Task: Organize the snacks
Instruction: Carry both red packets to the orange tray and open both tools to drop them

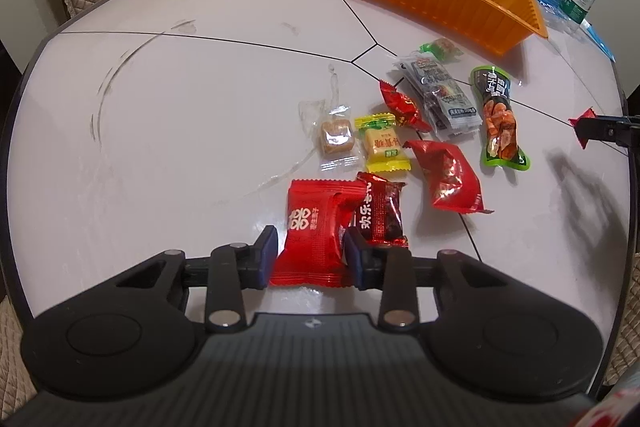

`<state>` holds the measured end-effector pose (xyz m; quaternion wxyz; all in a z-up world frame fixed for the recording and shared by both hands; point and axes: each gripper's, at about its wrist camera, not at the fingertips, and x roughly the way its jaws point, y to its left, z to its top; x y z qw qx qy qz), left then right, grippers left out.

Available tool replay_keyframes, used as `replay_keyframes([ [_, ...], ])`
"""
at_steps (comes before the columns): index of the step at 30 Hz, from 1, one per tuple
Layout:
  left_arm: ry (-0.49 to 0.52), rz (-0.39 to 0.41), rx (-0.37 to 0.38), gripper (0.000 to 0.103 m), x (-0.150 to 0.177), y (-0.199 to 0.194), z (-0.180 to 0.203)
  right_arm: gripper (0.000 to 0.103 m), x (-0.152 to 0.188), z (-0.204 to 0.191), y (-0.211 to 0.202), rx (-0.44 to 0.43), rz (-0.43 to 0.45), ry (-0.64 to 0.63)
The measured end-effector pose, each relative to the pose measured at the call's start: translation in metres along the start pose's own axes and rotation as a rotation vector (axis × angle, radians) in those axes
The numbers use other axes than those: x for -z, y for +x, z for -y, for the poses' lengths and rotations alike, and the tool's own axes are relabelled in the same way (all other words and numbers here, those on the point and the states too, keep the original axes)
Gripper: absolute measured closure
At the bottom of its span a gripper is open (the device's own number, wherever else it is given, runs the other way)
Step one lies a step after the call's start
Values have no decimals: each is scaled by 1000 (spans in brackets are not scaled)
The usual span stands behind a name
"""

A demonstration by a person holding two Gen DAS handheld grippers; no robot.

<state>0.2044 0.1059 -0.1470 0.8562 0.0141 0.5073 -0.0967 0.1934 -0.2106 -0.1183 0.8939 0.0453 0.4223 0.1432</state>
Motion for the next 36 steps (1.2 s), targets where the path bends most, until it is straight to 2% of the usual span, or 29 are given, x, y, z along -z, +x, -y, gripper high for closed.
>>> replay_keyframes([
  [9, -36, 9, -25, 77, 3, -6, 3, 81, -2, 1, -2, -17, 8, -8],
  [19, -105, 89, -33, 79, -1, -41, 19, 81, -6, 15, -15, -37, 25, 12],
  [27, -96, 140, 11, 79, -22, -60, 66, 81, -14, 33, -26, -56, 18, 22],
  [36, -41, 181, 77, 79, -75, -49, 131, 81, -39, 63, -33, -55, 12, 29],
])
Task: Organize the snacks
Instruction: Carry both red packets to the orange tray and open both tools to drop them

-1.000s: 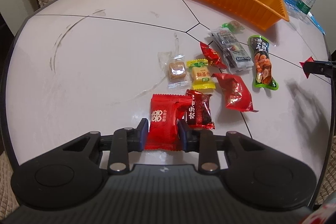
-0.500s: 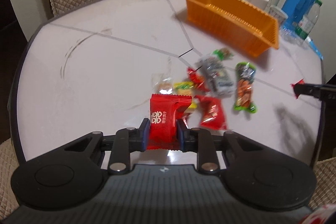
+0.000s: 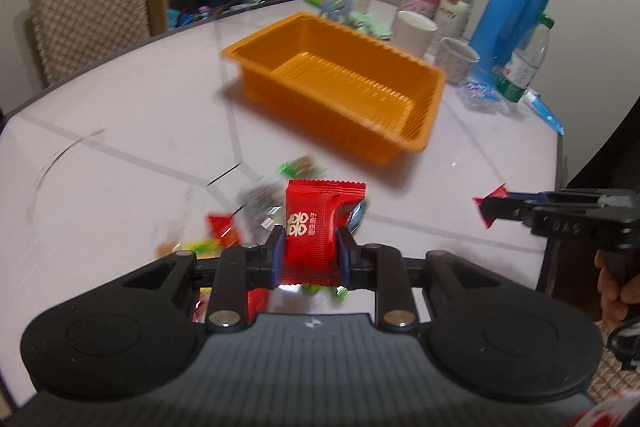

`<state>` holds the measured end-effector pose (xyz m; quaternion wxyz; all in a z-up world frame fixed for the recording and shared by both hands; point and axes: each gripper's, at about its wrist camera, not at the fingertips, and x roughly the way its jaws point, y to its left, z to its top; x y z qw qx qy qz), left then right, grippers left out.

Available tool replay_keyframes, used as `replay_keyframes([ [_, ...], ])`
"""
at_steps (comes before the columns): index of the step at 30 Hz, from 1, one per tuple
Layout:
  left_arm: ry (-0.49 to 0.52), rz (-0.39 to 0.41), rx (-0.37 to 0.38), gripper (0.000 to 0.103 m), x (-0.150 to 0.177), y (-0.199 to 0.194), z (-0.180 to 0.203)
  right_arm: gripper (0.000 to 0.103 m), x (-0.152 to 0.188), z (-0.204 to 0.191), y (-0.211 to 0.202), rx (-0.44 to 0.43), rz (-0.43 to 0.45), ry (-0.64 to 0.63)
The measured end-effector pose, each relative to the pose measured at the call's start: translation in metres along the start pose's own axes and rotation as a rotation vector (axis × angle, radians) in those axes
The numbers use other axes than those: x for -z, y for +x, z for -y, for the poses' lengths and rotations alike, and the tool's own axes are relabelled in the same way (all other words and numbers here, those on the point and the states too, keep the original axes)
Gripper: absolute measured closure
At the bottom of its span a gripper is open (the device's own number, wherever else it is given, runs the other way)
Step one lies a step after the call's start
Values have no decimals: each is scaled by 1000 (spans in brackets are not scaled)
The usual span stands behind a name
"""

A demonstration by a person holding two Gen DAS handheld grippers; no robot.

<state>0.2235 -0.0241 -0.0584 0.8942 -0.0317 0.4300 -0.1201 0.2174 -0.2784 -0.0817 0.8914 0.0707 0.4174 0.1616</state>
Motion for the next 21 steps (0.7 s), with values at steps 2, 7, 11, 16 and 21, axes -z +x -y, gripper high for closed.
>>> replay_keyframes([
  [2, 3, 9, 13, 79, -13, 9, 11, 81, -9, 8, 1, -5, 7, -1],
  [7, 18, 22, 15, 79, -47, 35, 36, 81, -37, 26, 10, -20, 39, -8],
  [11, 16, 34, 3, 79, -73, 57, 49, 81, -63, 38, 22, -30, 73, -27],
  [16, 9, 31, -19, 79, -104, 88, 56, 81, -93, 49, 45, -39, 95, -43],
  [21, 7, 15, -39, 79, -128, 119, 58, 81, -115, 55, 69, -45, 106, -61],
])
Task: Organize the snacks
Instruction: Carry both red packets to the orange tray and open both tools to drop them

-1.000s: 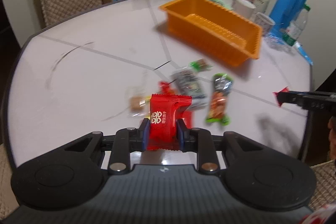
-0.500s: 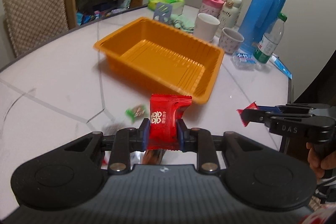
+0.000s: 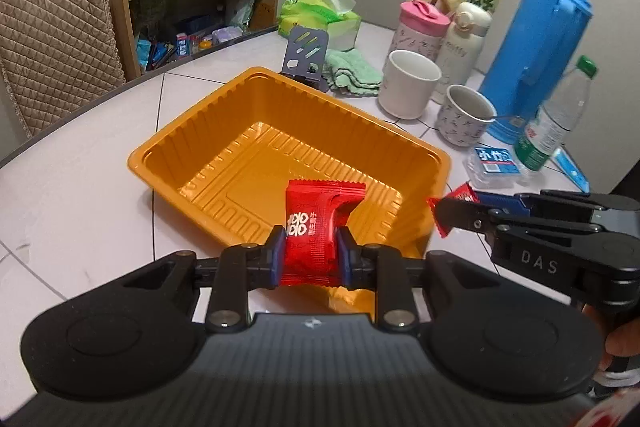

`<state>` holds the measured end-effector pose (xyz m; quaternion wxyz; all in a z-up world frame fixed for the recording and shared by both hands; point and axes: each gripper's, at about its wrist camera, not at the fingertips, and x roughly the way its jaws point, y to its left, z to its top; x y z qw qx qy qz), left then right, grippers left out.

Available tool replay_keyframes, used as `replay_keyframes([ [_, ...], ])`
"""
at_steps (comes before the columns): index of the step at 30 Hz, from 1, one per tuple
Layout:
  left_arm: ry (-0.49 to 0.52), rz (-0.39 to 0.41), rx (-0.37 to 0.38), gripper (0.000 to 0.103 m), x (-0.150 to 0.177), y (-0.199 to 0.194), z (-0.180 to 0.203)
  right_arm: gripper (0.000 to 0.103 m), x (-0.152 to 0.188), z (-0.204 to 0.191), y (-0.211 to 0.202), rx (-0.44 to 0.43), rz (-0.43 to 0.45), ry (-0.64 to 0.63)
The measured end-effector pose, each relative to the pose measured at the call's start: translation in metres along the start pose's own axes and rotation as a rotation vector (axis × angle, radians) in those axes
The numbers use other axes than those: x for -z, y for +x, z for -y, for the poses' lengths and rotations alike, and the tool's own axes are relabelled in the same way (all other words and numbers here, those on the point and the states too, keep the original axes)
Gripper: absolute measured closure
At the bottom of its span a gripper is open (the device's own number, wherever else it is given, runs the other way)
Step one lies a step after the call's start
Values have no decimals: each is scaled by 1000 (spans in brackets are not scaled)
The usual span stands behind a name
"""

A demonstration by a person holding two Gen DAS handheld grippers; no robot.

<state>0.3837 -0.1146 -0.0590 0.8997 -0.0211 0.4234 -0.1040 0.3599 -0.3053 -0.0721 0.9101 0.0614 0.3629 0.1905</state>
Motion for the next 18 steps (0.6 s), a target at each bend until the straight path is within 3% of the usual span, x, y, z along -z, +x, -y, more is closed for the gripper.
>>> replay_keyframes([
  [18, -16, -90, -41, 79, -20, 70, -7, 81, -15, 13, 67, 27, -65, -15],
])
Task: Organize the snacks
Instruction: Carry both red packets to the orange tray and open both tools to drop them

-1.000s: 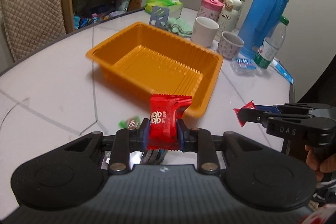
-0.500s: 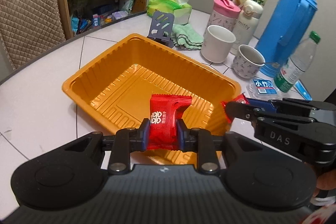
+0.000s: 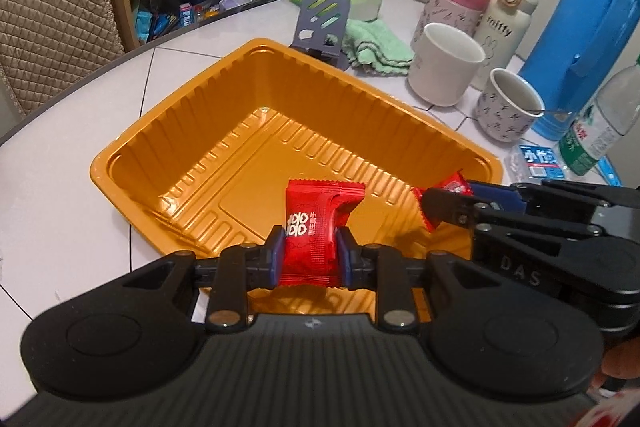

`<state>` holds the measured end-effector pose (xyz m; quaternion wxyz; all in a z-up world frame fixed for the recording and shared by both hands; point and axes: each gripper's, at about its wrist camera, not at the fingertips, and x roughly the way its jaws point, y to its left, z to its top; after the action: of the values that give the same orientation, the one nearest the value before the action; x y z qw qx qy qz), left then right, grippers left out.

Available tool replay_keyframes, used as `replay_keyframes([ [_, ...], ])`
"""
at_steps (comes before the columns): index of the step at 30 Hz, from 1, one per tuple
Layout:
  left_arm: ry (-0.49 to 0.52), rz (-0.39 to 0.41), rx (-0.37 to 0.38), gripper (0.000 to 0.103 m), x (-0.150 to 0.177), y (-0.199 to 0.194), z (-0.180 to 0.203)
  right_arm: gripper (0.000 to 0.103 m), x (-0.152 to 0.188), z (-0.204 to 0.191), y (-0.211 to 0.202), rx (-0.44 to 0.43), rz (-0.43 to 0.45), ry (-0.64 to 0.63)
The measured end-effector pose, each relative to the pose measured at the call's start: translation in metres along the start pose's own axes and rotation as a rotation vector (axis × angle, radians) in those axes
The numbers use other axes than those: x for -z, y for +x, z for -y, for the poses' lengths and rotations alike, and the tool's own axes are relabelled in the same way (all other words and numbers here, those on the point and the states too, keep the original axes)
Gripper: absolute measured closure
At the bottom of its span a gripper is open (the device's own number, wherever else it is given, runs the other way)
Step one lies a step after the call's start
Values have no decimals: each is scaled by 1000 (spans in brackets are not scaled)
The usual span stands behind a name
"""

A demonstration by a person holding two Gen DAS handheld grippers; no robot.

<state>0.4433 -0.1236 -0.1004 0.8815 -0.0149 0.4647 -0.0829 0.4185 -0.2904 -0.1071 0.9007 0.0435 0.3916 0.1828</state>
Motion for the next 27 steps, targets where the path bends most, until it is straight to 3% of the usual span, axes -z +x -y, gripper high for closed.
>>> replay_keyframes([
  [3, -10, 0, 8, 75, -3, 2, -4, 76, -2, 0, 4, 7, -14, 6],
  [4, -14, 1, 8, 68, -4, 2, -6, 67, -2, 0, 4, 13, -13, 10],
  [7, -4, 13, 1, 66, -4, -1, -6, 44, -2, -1, -1, 20, 16, 18],
  [15, -13, 37, 10, 64, -1, -19, -11, 43, -3, -3, -17, 17, 26, 42],
  [27, -28, 100, 27, 59, 23, -83, -16, 42, 10, -16, -69, -11, 60, 84],
])
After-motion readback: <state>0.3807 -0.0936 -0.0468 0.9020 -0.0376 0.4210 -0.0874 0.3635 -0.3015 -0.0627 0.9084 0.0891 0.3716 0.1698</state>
